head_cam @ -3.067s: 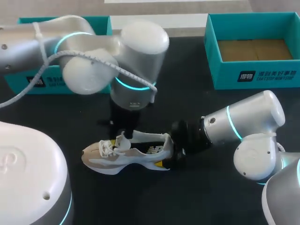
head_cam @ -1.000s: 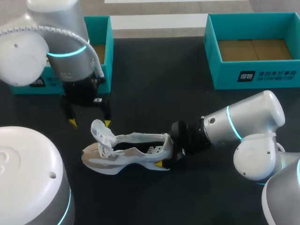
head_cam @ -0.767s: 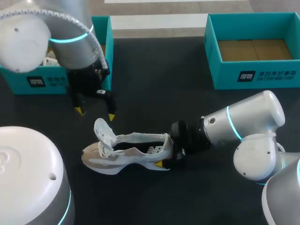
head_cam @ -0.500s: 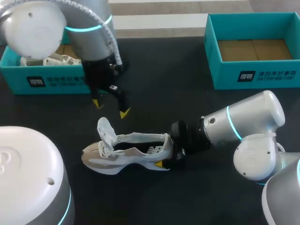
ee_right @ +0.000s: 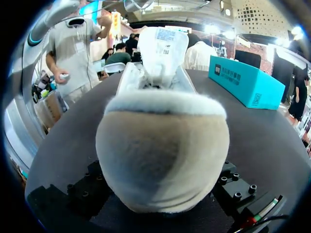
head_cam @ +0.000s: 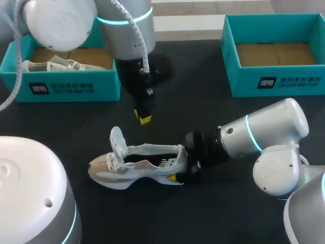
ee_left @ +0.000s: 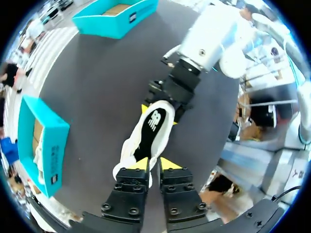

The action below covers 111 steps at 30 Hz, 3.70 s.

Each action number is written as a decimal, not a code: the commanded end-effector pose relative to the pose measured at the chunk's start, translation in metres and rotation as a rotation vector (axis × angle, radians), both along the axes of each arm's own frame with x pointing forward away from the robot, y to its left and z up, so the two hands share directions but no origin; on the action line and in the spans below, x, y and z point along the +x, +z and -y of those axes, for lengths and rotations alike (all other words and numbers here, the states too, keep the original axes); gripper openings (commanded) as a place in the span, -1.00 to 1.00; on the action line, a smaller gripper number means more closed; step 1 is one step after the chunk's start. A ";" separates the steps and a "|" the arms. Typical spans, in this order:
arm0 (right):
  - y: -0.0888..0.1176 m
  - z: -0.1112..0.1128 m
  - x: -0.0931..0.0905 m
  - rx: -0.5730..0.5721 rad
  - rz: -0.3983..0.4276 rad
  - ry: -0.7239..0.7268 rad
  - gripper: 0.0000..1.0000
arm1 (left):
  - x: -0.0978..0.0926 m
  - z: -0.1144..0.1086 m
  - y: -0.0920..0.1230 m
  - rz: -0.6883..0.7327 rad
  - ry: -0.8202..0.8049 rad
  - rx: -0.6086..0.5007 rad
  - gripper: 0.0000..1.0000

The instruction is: Take the shoe out of the shoebox, open the shoe tongue, remove and reinsert the insole, then place the shoe into the shoebox

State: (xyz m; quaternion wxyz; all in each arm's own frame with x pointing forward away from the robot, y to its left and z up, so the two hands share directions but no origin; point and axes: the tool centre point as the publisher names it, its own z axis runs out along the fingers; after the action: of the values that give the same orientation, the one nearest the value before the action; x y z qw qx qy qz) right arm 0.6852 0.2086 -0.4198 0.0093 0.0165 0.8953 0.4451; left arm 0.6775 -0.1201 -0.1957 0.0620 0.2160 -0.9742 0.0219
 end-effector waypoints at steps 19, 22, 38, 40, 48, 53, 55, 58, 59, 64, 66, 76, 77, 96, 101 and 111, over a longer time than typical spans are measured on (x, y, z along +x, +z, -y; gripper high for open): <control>-0.003 -0.002 -0.003 -0.001 0.002 -0.002 -1.00 | -0.048 0.031 -0.095 -0.058 -0.740 0.074 -1.00; -0.003 -0.002 -0.003 -0.001 0.002 -0.002 -1.00 | -0.048 0.031 -0.095 -0.058 -0.740 0.074 -1.00; -0.003 -0.002 -0.003 -0.001 0.002 -0.002 -1.00 | -0.048 0.031 -0.095 -0.058 -0.740 0.074 -1.00; -0.003 -0.002 -0.003 -0.001 0.002 -0.002 -1.00 | -0.048 0.031 -0.095 -0.058 -0.740 0.074 -1.00; -0.003 -0.002 -0.003 -0.001 0.002 -0.002 -1.00 | -0.048 0.031 -0.095 -0.058 -0.740 0.074 -1.00; -0.003 -0.002 -0.003 -0.001 0.002 -0.002 -1.00 | -0.041 0.023 -0.103 -0.035 -0.736 -0.019 -1.00; -0.003 -0.002 -0.003 -0.001 0.002 -0.002 -1.00 | -0.038 0.020 -0.107 -0.030 -0.738 -0.030 -1.00; -0.003 -0.002 -0.003 -0.001 0.002 -0.002 -1.00 | -0.032 0.018 -0.117 -0.036 -0.726 -0.044 -1.00; -0.003 -0.002 -0.003 -0.001 0.002 -0.002 -1.00 | -0.030 0.017 -0.119 -0.037 -0.714 -0.049 -1.00; -0.003 -0.002 -0.003 -0.001 0.002 -0.002 -1.00 | -0.023 0.017 -0.134 -0.040 -0.695 -0.062 -1.00; -0.003 -0.002 -0.003 -0.001 0.002 -0.002 -1.00 | -0.021 0.018 -0.138 -0.038 -0.687 -0.070 -1.00; -0.003 -0.002 -0.003 -0.001 0.002 -0.002 -1.00 | -0.013 0.021 -0.155 -0.045 -0.680 -0.060 -1.00; -0.003 -0.002 -0.003 -0.001 0.002 -0.002 -1.00 | -0.012 0.021 -0.158 -0.040 -0.679 -0.071 -1.00; -0.003 -0.002 -0.003 -0.001 0.002 -0.002 -1.00 | -0.024 0.016 -0.188 -0.055 -0.683 -0.138 -1.00; -0.003 -0.002 -0.003 -0.001 0.002 -0.002 -1.00 | -0.029 0.016 -0.187 -0.060 -0.685 -0.154 -1.00; -0.003 -0.002 -0.003 -0.001 0.002 -0.002 -1.00 | -0.028 0.021 -0.194 -0.012 -0.696 -0.180 0.58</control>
State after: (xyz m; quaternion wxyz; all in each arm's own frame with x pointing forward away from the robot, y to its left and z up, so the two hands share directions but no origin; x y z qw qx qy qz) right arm 0.6846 0.2087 -0.4199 0.0094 0.0159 0.8953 0.4451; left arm 0.6559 -0.1428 -0.3867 0.0932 -0.1344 -0.9834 0.0790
